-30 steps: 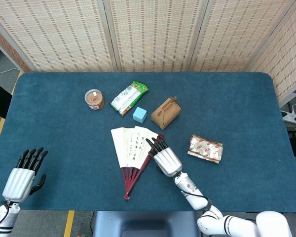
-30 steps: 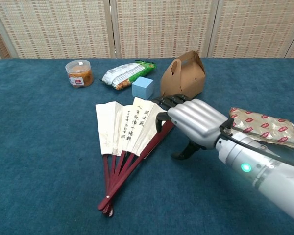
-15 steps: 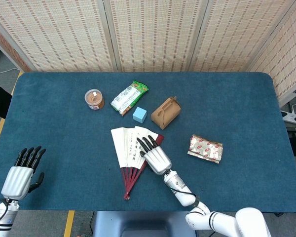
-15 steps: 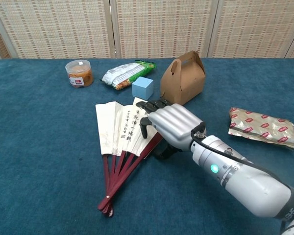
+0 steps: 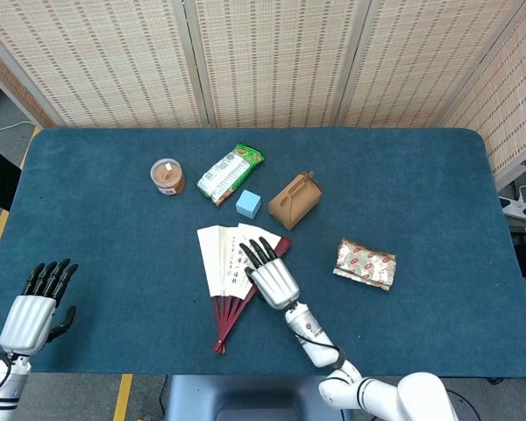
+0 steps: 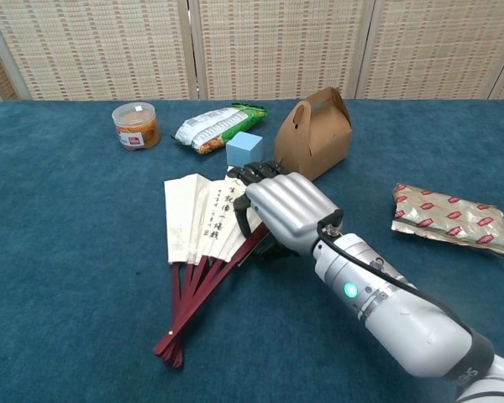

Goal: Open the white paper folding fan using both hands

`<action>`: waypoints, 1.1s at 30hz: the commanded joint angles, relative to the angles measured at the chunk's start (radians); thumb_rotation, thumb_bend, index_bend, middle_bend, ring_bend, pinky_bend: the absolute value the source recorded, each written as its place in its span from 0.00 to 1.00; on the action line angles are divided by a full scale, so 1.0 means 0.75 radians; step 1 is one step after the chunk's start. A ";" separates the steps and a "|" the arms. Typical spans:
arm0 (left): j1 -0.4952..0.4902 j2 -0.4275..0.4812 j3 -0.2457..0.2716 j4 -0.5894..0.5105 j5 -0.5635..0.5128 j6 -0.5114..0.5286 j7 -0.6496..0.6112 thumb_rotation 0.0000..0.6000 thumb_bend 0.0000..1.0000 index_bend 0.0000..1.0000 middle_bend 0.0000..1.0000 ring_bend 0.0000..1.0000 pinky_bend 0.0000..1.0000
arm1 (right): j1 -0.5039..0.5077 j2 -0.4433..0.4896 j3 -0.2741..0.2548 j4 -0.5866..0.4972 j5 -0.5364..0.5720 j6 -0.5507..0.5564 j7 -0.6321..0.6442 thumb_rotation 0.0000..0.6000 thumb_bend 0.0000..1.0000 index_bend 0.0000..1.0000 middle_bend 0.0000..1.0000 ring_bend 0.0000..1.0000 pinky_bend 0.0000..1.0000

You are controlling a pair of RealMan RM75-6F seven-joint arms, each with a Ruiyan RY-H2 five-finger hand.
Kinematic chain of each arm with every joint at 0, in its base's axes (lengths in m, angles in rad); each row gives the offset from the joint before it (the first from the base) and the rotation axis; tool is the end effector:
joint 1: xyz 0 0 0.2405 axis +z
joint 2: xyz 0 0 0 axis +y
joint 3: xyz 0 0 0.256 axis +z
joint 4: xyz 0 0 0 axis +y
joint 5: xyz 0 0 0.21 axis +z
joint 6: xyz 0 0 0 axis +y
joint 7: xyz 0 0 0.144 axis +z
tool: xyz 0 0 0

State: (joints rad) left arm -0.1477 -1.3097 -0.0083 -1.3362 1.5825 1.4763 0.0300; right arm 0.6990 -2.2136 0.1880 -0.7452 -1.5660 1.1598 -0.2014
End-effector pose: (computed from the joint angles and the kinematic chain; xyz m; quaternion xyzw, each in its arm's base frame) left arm -0.3267 0.1954 0.1103 -0.6573 -0.3290 -0.3711 0.5674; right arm -0.1021 -0.2994 -0.1536 0.7453 -0.2648 0.4600 0.4035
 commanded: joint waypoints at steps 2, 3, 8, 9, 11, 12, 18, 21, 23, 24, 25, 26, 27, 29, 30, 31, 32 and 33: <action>0.003 0.005 0.002 -0.010 0.004 0.009 -0.001 1.00 0.45 0.00 0.00 0.00 0.00 | 0.003 0.058 -0.009 -0.099 -0.023 0.052 -0.022 1.00 0.58 0.66 0.08 0.00 0.00; 0.004 0.006 0.002 -0.013 0.007 0.014 -0.005 1.00 0.45 0.00 0.00 0.00 0.00 | 0.003 0.085 -0.011 -0.149 -0.032 0.070 -0.039 1.00 0.60 0.66 0.08 0.00 0.00; -0.018 0.025 0.032 -0.022 0.026 -0.043 -0.103 1.00 0.45 0.13 0.00 0.00 0.00 | -0.003 0.223 0.002 -0.429 -0.052 0.119 -0.139 1.00 0.62 0.69 0.10 0.00 0.00; -0.029 0.037 0.047 -0.026 0.031 -0.076 -0.141 1.00 0.45 0.19 0.00 0.00 0.00 | -0.005 0.252 0.009 -0.494 -0.047 0.115 -0.159 1.00 0.62 0.70 0.10 0.00 0.00; -0.059 0.053 0.072 -0.022 0.048 -0.140 -0.247 1.00 0.46 0.32 0.00 0.00 0.00 | -0.009 0.323 0.029 -0.655 -0.018 0.091 -0.210 1.00 0.62 0.71 0.10 0.00 0.00; -0.071 0.053 0.079 -0.014 0.051 -0.164 -0.303 1.00 0.46 0.33 0.00 0.00 0.00 | -0.010 0.352 0.039 -0.721 -0.003 0.077 -0.235 1.00 0.62 0.71 0.10 0.00 0.00; -0.135 0.022 0.122 0.081 0.096 -0.252 -0.685 1.00 0.46 0.13 0.00 0.00 0.00 | 0.001 0.487 0.128 -1.058 0.149 -0.016 -0.443 1.00 0.62 0.71 0.11 0.00 0.00; -0.157 -0.027 0.128 0.129 0.124 -0.245 -0.838 1.00 0.45 0.04 0.00 0.00 0.00 | 0.023 0.510 0.185 -1.174 0.247 -0.054 -0.509 1.00 0.62 0.71 0.12 0.00 0.00; -0.168 -0.077 0.119 0.160 0.128 -0.229 -0.934 1.00 0.45 0.01 0.00 0.00 0.00 | 0.038 0.517 0.219 -1.248 0.333 -0.079 -0.552 1.00 0.62 0.71 0.12 0.00 0.00; -0.175 -0.098 0.113 0.166 0.126 -0.227 -0.980 1.00 0.45 0.01 0.00 0.00 0.00 | 0.045 0.518 0.231 -1.276 0.370 -0.086 -0.575 1.00 0.62 0.71 0.12 0.00 0.00; -0.185 -0.133 0.097 0.179 0.121 -0.216 -1.036 1.00 0.45 0.00 0.00 0.00 0.00 | 0.058 0.516 0.246 -1.302 0.409 -0.090 -0.611 1.00 0.62 0.71 0.12 0.00 0.00; -0.192 -0.168 0.079 0.198 0.115 -0.204 -1.067 1.00 0.45 0.00 0.00 0.00 0.00 | 0.068 0.513 0.255 -1.315 0.434 -0.089 -0.637 1.00 0.62 0.71 0.12 0.00 0.00; -0.198 -0.205 0.062 0.220 0.105 -0.197 -1.093 1.00 0.45 0.00 0.00 0.00 0.00 | 0.078 0.507 0.263 -1.327 0.461 -0.088 -0.659 1.00 0.62 0.71 0.12 0.00 0.00; -0.215 -0.285 0.027 0.258 0.082 -0.186 -1.166 1.00 0.43 0.00 0.00 0.00 0.00 | 0.098 0.486 0.286 -1.353 0.533 -0.078 -0.693 1.00 0.62 0.71 0.12 0.00 0.00; -0.220 -0.318 0.011 0.275 0.070 -0.178 -1.190 1.00 0.43 0.00 0.00 0.00 0.00 | 0.107 0.476 0.298 -1.362 0.569 -0.074 -0.703 1.00 0.62 0.71 0.12 0.00 0.00; -0.223 -0.361 -0.008 0.295 0.057 -0.164 -1.214 1.00 0.43 0.00 0.00 0.00 0.00 | 0.121 0.462 0.316 -1.369 0.616 -0.068 -0.717 1.00 0.62 0.71 0.12 0.00 0.00; -0.225 -0.392 -0.021 0.309 0.050 -0.149 -1.231 1.00 0.42 0.00 0.00 0.00 0.00 | 0.134 0.451 0.330 -1.370 0.649 -0.063 -0.728 1.00 0.62 0.71 0.12 0.00 0.00; -0.226 -0.422 -0.034 0.324 0.043 -0.132 -1.239 1.00 0.42 0.00 0.00 0.00 0.00 | 0.147 0.440 0.344 -1.369 0.682 -0.060 -0.738 1.00 0.62 0.71 0.12 0.00 0.00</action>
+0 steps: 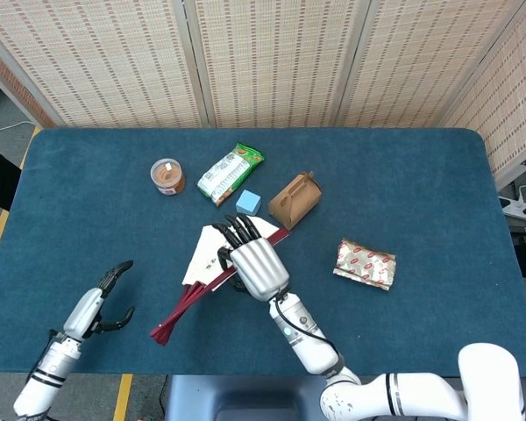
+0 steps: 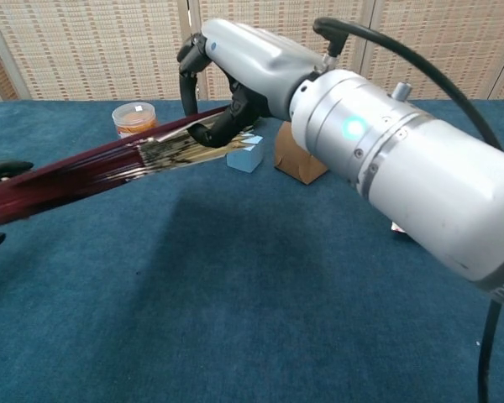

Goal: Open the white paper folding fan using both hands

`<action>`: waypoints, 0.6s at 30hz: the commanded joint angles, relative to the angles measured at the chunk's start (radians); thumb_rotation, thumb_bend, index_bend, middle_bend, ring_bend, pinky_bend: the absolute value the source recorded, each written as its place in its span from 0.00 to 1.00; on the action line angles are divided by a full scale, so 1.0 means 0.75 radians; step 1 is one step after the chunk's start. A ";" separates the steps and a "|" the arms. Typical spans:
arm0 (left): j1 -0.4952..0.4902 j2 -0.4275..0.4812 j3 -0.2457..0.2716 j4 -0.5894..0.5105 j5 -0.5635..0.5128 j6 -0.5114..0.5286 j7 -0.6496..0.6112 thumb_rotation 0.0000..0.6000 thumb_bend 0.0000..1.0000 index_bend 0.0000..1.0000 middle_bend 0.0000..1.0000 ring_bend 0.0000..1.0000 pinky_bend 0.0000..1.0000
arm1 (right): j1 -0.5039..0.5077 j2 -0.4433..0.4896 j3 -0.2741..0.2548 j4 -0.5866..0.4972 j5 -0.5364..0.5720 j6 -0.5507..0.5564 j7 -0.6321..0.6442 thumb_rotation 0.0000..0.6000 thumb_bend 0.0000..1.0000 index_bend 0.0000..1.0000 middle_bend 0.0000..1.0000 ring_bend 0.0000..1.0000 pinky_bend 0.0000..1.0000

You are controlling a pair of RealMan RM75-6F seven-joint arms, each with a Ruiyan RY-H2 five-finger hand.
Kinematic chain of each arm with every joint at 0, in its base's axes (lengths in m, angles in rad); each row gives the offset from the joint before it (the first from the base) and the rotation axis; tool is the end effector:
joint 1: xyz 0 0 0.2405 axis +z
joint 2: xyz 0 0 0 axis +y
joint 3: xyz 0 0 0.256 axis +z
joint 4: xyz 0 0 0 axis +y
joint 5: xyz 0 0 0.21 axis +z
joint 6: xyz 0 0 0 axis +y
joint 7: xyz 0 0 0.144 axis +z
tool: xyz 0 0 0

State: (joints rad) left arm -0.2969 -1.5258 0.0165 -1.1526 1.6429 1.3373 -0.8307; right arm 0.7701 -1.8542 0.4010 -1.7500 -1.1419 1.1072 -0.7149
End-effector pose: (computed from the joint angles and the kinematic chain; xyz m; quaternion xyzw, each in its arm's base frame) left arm -0.3002 0.2340 0.0276 -0.5315 -0.5870 -0.5411 0.2829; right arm 0.0145 -0.2882 -0.0354 0.6996 -0.3493 0.5217 0.3413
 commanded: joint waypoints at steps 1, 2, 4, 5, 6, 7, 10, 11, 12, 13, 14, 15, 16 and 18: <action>-0.028 -0.172 -0.084 0.103 -0.046 0.074 -0.090 1.00 0.42 0.01 0.00 0.00 0.00 | 0.071 -0.052 0.077 -0.029 0.161 0.014 -0.065 1.00 0.62 0.71 0.12 0.00 0.00; -0.030 -0.189 -0.090 0.115 -0.048 0.082 -0.090 1.00 0.42 0.02 0.00 0.00 0.00 | 0.080 -0.059 0.085 -0.028 0.182 0.016 -0.071 1.00 0.62 0.71 0.12 0.00 0.00; -0.031 -0.210 -0.094 0.131 -0.049 0.093 -0.093 1.00 0.42 0.03 0.00 0.00 0.00 | 0.093 -0.066 0.095 -0.027 0.209 0.021 -0.079 1.00 0.62 0.71 0.12 0.00 0.00; -0.034 -0.231 -0.099 0.142 -0.048 0.105 -0.093 1.00 0.42 0.03 0.00 0.00 0.00 | 0.108 -0.078 0.107 -0.024 0.238 0.022 -0.082 1.00 0.62 0.71 0.12 0.00 0.00; -0.039 -0.260 -0.112 0.158 -0.050 0.120 -0.077 1.00 0.42 0.04 0.00 0.00 0.00 | 0.127 -0.094 0.118 -0.018 0.262 0.025 -0.087 1.00 0.62 0.71 0.12 0.00 0.00; -0.045 -0.289 -0.122 0.192 -0.052 0.134 -0.045 1.00 0.42 0.04 0.00 0.00 0.00 | 0.145 -0.106 0.122 -0.011 0.279 0.034 -0.097 1.00 0.62 0.71 0.12 0.00 0.00; -0.067 -0.343 -0.119 0.286 -0.038 0.139 0.029 1.00 0.42 0.07 0.00 0.00 0.00 | 0.179 -0.129 0.119 0.003 0.298 0.059 -0.108 1.00 0.62 0.71 0.12 0.00 0.00; -0.071 -0.357 -0.115 0.303 -0.035 0.140 0.037 1.00 0.42 0.08 0.00 0.00 0.00 | 0.188 -0.136 0.117 0.009 0.298 0.068 -0.111 1.00 0.62 0.71 0.12 0.00 0.00; -0.073 -0.370 -0.111 0.318 -0.030 0.145 0.043 1.00 0.42 0.09 0.00 0.00 0.00 | 0.198 -0.143 0.114 0.017 0.293 0.079 -0.114 1.00 0.62 0.71 0.12 0.00 0.00; -0.074 -0.387 -0.103 0.331 -0.022 0.155 0.047 1.00 0.42 0.10 0.00 0.00 0.00 | 0.210 -0.156 0.111 0.028 0.285 0.093 -0.115 1.00 0.62 0.71 0.12 0.00 0.00; -0.075 -0.398 -0.097 0.336 -0.018 0.160 0.043 1.00 0.42 0.11 0.00 0.00 0.00 | 0.218 -0.166 0.112 0.036 0.282 0.102 -0.111 1.00 0.62 0.71 0.12 0.00 0.00; -0.075 -0.409 -0.092 0.338 -0.015 0.164 0.037 1.00 0.41 0.13 0.00 0.00 0.00 | 0.225 -0.178 0.114 0.042 0.286 0.109 -0.103 1.00 0.62 0.71 0.12 0.00 0.00; -0.076 -0.424 -0.091 0.343 -0.016 0.169 0.033 1.00 0.41 0.16 0.00 0.00 0.00 | 0.234 -0.191 0.118 0.048 0.295 0.115 -0.094 1.00 0.62 0.71 0.12 0.00 0.00; -0.079 -0.449 -0.097 0.360 -0.026 0.170 0.039 1.00 0.41 0.23 0.00 0.00 0.00 | 0.248 -0.208 0.123 0.055 0.311 0.122 -0.088 1.00 0.62 0.71 0.12 0.00 0.00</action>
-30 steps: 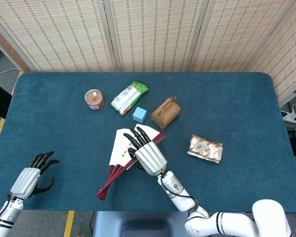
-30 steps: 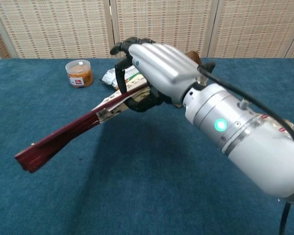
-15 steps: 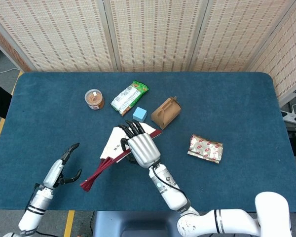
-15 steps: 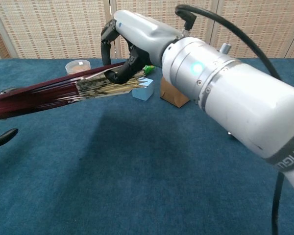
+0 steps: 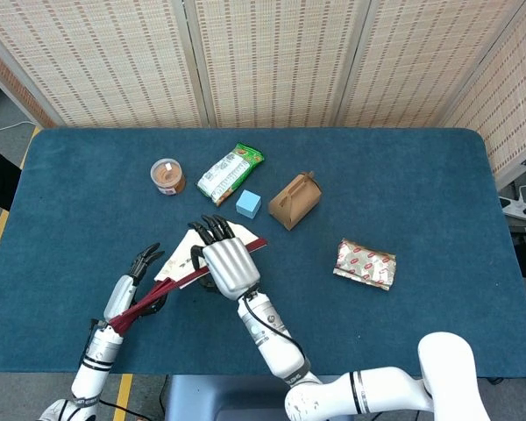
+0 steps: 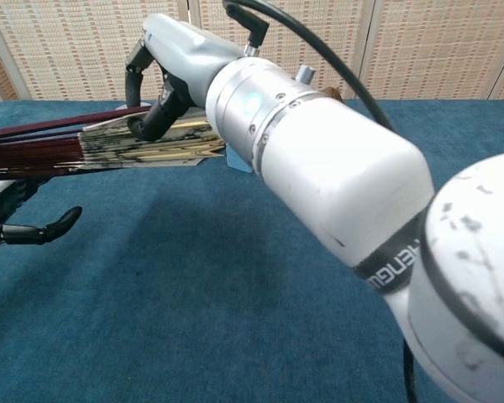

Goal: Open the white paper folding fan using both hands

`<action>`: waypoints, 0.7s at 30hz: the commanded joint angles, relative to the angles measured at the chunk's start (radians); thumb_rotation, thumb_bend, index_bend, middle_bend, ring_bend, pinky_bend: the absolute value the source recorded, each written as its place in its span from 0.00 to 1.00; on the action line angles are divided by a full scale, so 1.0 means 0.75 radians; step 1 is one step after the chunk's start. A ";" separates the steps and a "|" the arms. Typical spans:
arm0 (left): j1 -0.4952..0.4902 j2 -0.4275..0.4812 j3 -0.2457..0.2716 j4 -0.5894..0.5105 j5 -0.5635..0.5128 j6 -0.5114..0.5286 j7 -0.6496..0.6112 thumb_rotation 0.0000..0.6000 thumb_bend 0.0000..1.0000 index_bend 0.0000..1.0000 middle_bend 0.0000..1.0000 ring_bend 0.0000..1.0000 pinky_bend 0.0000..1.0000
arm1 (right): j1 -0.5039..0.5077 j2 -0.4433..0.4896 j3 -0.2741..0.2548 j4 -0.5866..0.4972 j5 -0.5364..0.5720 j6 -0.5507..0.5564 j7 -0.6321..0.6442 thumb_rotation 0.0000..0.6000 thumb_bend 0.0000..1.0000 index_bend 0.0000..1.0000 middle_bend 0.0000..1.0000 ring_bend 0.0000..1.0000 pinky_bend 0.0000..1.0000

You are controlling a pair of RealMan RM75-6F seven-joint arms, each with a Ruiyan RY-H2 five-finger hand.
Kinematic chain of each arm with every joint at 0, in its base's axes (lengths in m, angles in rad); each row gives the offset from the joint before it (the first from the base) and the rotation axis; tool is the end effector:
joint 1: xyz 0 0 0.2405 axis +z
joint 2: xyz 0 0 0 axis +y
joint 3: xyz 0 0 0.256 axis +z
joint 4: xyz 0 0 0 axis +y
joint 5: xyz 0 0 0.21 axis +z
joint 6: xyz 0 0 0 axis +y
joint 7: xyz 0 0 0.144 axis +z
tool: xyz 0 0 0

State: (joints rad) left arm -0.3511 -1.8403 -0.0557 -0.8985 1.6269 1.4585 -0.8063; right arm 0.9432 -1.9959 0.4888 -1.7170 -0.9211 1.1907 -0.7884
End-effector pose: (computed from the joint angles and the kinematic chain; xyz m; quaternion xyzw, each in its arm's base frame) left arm -0.2575 0.2570 -0.0309 -0.5026 -0.5321 -0.6240 0.2736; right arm 0.0665 -0.2862 -0.0558 0.6781 -0.4075 0.5199 0.3222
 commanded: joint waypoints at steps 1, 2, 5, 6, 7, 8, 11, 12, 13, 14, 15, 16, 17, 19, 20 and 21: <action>-0.009 -0.044 -0.007 0.028 -0.013 0.008 0.000 1.00 0.41 0.26 0.00 0.00 0.00 | 0.025 -0.027 0.008 0.013 0.025 0.016 0.013 1.00 0.62 0.71 0.12 0.00 0.00; -0.010 -0.053 -0.011 0.030 -0.019 0.009 -0.008 1.00 0.41 0.29 0.00 0.00 0.00 | 0.031 -0.031 0.008 0.015 0.027 0.020 0.014 1.00 0.62 0.71 0.12 0.00 0.00; -0.014 -0.073 -0.023 0.036 -0.027 0.029 -0.027 1.00 0.40 0.32 0.00 0.00 0.00 | 0.042 -0.040 0.001 0.020 0.032 0.034 0.021 1.00 0.62 0.71 0.12 0.00 0.00; -0.016 -0.078 -0.027 0.038 -0.030 0.034 -0.026 1.00 0.40 0.32 0.00 0.00 0.00 | 0.044 -0.041 -0.002 0.020 0.034 0.036 0.023 1.00 0.62 0.71 0.12 0.00 0.00; -0.018 -0.084 -0.032 0.041 -0.033 0.040 -0.026 1.00 0.41 0.31 0.00 0.00 0.00 | 0.046 -0.041 -0.006 0.020 0.037 0.039 0.026 1.00 0.62 0.71 0.12 0.00 0.00; -0.020 -0.087 -0.035 0.040 -0.035 0.044 -0.029 1.00 0.41 0.31 0.00 0.00 0.00 | 0.048 -0.040 -0.007 0.020 0.039 0.041 0.027 1.00 0.62 0.71 0.12 0.00 0.00; -0.020 -0.098 -0.046 0.036 -0.042 0.067 -0.043 1.00 0.41 0.35 0.00 0.00 0.00 | 0.053 -0.038 -0.014 0.019 0.044 0.049 0.033 1.00 0.62 0.71 0.12 0.00 0.00; -0.020 -0.099 -0.046 0.037 -0.041 0.074 -0.045 1.00 0.41 0.37 0.00 0.00 0.00 | 0.054 -0.038 -0.015 0.019 0.044 0.051 0.035 1.00 0.62 0.71 0.12 0.00 0.00; -0.020 -0.101 -0.044 0.040 -0.039 0.079 -0.044 1.00 0.41 0.41 0.00 0.00 0.00 | 0.057 -0.038 -0.017 0.019 0.045 0.053 0.038 1.00 0.62 0.71 0.12 0.00 0.00; -0.021 -0.103 -0.043 0.042 -0.039 0.081 -0.046 1.00 0.41 0.45 0.00 0.00 0.00 | 0.058 -0.038 -0.017 0.019 0.047 0.054 0.041 1.00 0.62 0.71 0.12 0.00 0.00; -0.021 -0.105 -0.042 0.043 -0.040 0.081 -0.050 1.00 0.41 0.49 0.00 0.00 0.00 | 0.060 -0.038 -0.017 0.019 0.049 0.055 0.045 1.00 0.62 0.71 0.12 0.00 0.00; -0.021 -0.108 -0.044 0.044 -0.044 0.083 -0.058 1.00 0.42 0.53 0.00 0.00 0.00 | 0.063 -0.039 -0.018 0.019 0.049 0.057 0.049 1.00 0.62 0.71 0.12 0.00 0.00; -0.021 -0.111 -0.046 0.047 -0.047 0.085 -0.061 1.00 0.44 0.58 0.00 0.00 0.00 | 0.065 -0.039 -0.019 0.019 0.049 0.057 0.051 1.00 0.62 0.71 0.12 0.00 0.00; -0.021 -0.115 -0.045 0.058 -0.050 0.086 -0.065 1.00 0.51 0.67 0.03 0.00 0.00 | 0.069 -0.037 -0.021 0.018 0.046 0.062 0.055 1.00 0.62 0.71 0.12 0.00 0.00; -0.021 -0.119 -0.048 0.064 -0.053 0.089 -0.065 1.00 0.54 0.70 0.05 0.00 0.00 | 0.070 -0.036 -0.022 0.017 0.045 0.064 0.057 1.00 0.62 0.71 0.12 0.00 0.00; -0.021 -0.124 -0.054 0.072 -0.060 0.092 -0.065 1.00 0.57 0.74 0.07 0.00 0.00 | 0.072 -0.034 -0.021 0.015 0.043 0.067 0.060 1.00 0.62 0.71 0.12 0.00 0.00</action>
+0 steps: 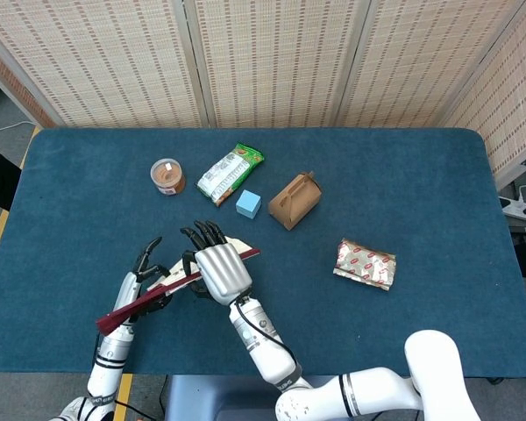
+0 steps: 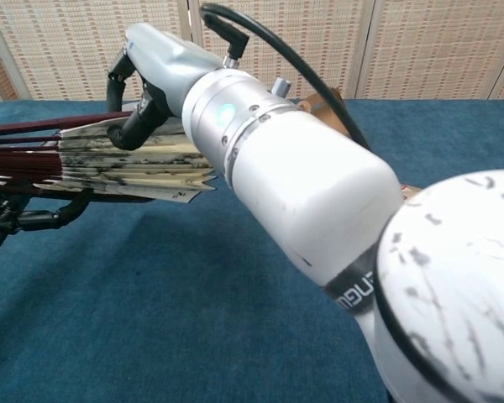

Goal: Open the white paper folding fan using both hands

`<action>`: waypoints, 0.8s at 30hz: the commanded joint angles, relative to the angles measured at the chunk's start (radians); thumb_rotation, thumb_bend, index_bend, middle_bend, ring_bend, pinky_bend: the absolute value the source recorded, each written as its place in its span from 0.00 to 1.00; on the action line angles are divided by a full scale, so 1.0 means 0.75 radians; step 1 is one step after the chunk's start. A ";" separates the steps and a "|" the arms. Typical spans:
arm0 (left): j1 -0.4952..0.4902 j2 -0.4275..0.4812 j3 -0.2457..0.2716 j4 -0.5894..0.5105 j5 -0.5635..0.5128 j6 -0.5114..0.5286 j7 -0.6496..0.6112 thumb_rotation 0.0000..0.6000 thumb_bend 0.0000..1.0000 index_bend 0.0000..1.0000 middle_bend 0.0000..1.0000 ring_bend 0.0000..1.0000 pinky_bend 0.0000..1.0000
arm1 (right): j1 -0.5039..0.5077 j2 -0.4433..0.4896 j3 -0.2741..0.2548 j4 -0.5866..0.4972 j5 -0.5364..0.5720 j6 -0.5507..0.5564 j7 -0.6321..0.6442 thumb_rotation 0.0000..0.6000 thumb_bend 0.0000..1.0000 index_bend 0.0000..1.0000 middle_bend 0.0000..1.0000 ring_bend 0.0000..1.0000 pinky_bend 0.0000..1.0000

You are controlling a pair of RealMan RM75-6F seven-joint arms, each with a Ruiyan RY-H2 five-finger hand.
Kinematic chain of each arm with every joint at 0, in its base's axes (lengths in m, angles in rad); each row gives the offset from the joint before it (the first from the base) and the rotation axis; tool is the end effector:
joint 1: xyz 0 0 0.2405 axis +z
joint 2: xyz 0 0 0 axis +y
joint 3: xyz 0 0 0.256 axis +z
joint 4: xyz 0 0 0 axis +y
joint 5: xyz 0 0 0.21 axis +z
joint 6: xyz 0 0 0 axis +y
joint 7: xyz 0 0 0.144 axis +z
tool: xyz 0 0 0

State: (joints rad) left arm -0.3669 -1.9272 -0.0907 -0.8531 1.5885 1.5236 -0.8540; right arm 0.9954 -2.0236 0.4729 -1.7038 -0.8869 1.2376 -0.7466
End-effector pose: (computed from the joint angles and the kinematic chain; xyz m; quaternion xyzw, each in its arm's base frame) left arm -0.2410 0.2621 -0.0397 -0.4508 -0.5286 -0.6703 0.2608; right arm 0.0752 -0.2794 -0.0638 0.6711 -0.4254 0.5227 0.3088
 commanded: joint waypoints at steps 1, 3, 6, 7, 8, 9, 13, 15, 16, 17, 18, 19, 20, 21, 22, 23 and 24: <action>0.001 -0.011 -0.011 0.017 -0.014 0.007 -0.001 1.00 0.60 0.77 0.09 0.00 0.00 | 0.002 0.006 0.000 -0.005 -0.005 0.006 0.007 1.00 0.62 0.71 0.12 0.00 0.00; 0.001 -0.015 -0.017 0.027 -0.021 0.009 0.002 1.00 0.63 0.79 0.11 0.00 0.00 | 0.001 0.014 -0.001 -0.013 -0.008 0.009 0.015 1.00 0.62 0.71 0.12 0.00 0.00; -0.005 -0.017 -0.026 0.052 -0.030 0.010 0.016 1.00 0.63 0.79 0.12 0.00 0.00 | -0.007 0.040 -0.009 -0.032 -0.020 0.014 0.022 1.00 0.62 0.71 0.12 0.00 0.00; -0.008 -0.017 -0.032 0.066 -0.033 0.012 0.023 1.00 0.63 0.79 0.12 0.00 0.00 | -0.013 0.054 -0.013 -0.044 -0.026 0.016 0.028 1.00 0.62 0.71 0.12 0.00 0.00; -0.011 -0.016 -0.036 0.079 -0.035 0.012 0.027 1.00 0.63 0.79 0.12 0.00 0.00 | -0.019 0.066 -0.017 -0.053 -0.032 0.018 0.032 1.00 0.62 0.71 0.12 0.00 0.00; -0.015 -0.013 -0.041 0.092 -0.038 0.012 0.030 1.00 0.63 0.79 0.13 0.00 0.00 | -0.025 0.081 -0.021 -0.064 -0.037 0.019 0.037 1.00 0.62 0.71 0.12 0.00 0.00; -0.037 0.001 -0.069 0.170 -0.056 0.008 0.048 1.00 0.63 0.78 0.14 0.00 0.00 | -0.066 0.164 -0.049 -0.122 -0.080 0.024 0.071 1.00 0.62 0.71 0.12 0.00 0.00; -0.044 0.008 -0.075 0.202 -0.061 0.003 0.052 1.00 0.63 0.78 0.15 0.00 0.00 | -0.083 0.202 -0.060 -0.145 -0.096 0.023 0.087 1.00 0.62 0.71 0.12 0.00 0.00; -0.047 0.011 -0.078 0.222 -0.065 0.001 0.053 1.00 0.63 0.78 0.15 0.00 0.00 | -0.094 0.226 -0.068 -0.157 -0.107 0.022 0.096 1.00 0.62 0.71 0.12 0.00 0.00; -0.049 0.012 -0.080 0.237 -0.069 -0.001 0.053 1.00 0.63 0.78 0.15 0.00 0.00 | -0.101 0.244 -0.075 -0.165 -0.115 0.021 0.101 1.00 0.62 0.71 0.12 0.00 0.00; -0.051 0.012 -0.080 0.251 -0.071 -0.004 0.053 1.00 0.63 0.77 0.15 0.00 0.00 | -0.108 0.261 -0.081 -0.173 -0.122 0.021 0.106 1.00 0.62 0.71 0.12 0.00 0.00; -0.051 0.011 -0.079 0.269 -0.074 -0.006 0.054 1.00 0.63 0.77 0.15 0.00 0.00 | -0.118 0.283 -0.088 -0.183 -0.131 0.020 0.115 1.00 0.62 0.71 0.12 0.00 0.00; -0.051 0.010 -0.078 0.282 -0.075 -0.007 0.054 1.00 0.63 0.77 0.15 0.00 0.00 | -0.125 0.300 -0.093 -0.193 -0.137 0.019 0.122 1.00 0.62 0.71 0.12 0.00 0.00; -0.051 0.010 -0.076 0.295 -0.076 -0.009 0.055 1.00 0.63 0.77 0.15 0.00 0.00 | -0.133 0.317 -0.100 -0.202 -0.142 0.018 0.128 1.00 0.62 0.71 0.12 0.00 0.00; -0.050 0.008 -0.075 0.312 -0.078 -0.008 0.054 1.00 0.63 0.77 0.15 0.00 0.00 | -0.143 0.340 -0.109 -0.215 -0.150 0.017 0.135 1.00 0.62 0.71 0.12 0.00 0.00; -0.050 0.006 -0.075 0.322 -0.081 -0.009 0.052 1.00 0.63 0.77 0.15 0.00 0.00 | -0.151 0.358 -0.116 -0.225 -0.158 0.017 0.141 1.00 0.62 0.71 0.12 0.00 0.00; -0.050 0.004 -0.075 0.331 -0.085 -0.012 0.049 1.00 0.63 0.77 0.16 0.00 0.00 | -0.159 0.375 -0.125 -0.235 -0.167 0.016 0.146 1.00 0.62 0.71 0.12 0.00 0.00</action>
State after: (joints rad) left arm -0.4040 -1.9224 -0.1475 -0.6122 1.5287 1.5171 -0.8156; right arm 0.8876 -1.7584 0.3901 -1.8668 -1.0013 1.2510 -0.6460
